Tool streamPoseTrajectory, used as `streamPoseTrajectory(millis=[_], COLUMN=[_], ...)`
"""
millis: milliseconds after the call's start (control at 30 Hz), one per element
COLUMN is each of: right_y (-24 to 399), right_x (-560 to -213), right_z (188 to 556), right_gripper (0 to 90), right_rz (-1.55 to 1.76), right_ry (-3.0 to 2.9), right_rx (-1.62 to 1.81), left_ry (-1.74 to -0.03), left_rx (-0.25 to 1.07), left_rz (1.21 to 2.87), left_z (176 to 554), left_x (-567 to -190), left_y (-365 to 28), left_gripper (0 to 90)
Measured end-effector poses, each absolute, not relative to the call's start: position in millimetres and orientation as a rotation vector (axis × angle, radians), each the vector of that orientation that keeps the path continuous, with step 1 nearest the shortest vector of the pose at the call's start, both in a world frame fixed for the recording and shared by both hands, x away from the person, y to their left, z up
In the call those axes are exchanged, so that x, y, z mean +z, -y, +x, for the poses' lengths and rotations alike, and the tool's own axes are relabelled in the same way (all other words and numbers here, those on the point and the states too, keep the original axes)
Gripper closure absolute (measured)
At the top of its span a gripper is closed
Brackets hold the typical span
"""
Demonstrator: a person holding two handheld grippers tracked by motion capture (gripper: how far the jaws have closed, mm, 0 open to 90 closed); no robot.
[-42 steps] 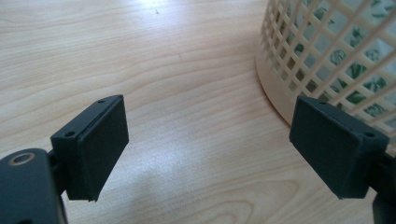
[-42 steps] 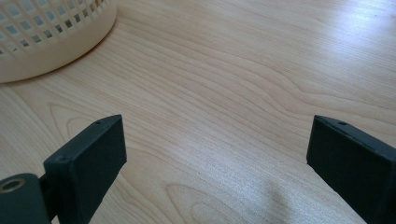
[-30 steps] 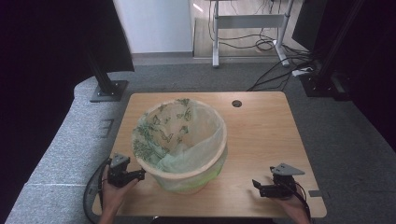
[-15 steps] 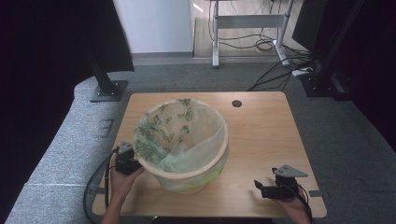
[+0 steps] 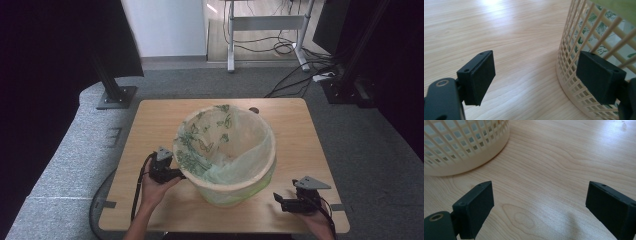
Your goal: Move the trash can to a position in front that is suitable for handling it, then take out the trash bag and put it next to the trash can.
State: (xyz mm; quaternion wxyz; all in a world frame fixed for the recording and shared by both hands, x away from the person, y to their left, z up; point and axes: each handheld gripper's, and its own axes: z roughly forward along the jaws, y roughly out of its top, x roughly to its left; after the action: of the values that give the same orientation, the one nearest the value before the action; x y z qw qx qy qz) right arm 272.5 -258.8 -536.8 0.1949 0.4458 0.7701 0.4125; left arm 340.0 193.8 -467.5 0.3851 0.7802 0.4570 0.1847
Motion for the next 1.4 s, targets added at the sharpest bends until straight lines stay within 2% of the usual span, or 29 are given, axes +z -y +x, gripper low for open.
streamPoseTrajectory(millis=[133,367,533,1000,1233,1400], right_y=[261.5,262.5,260.1,260.5,258.4,258.8], right_x=[-536.9,-535.7,-533.9,-535.0,-535.1,-535.2], right_z=[272.4,272.7,271.7,272.3,272.2,271.9], right_gripper=[8.0,8.7,9.2,10.3,10.5,10.8], right_rz=[1.258,1.263,1.248,1.25,1.243,1.246], right_ry=[-2.149,-2.135,-2.131,-2.132,-2.142,-2.139], right_rx=[1.16,1.178,1.193,1.192,1.184,1.185], left_ry=[-1.165,-1.184,-1.15,-0.956,-0.817,-0.764], left_rx=[0.455,0.413,0.404,0.426,0.404,0.386], left_rz=[1.985,1.939,1.911,1.838,1.83,1.843], left_z=[336.4,326.7,318.8,314.1,305.5,304.6], left_x=[-470.4,-474.2,-465.2,-391.0,-347.9,-335.8], left_y=[-197.0,-224.6,-237.1,-259.3,-251.5,-242.6], left_gripper=[14.1,14.0,13.8,14.9,16.7,17.2])
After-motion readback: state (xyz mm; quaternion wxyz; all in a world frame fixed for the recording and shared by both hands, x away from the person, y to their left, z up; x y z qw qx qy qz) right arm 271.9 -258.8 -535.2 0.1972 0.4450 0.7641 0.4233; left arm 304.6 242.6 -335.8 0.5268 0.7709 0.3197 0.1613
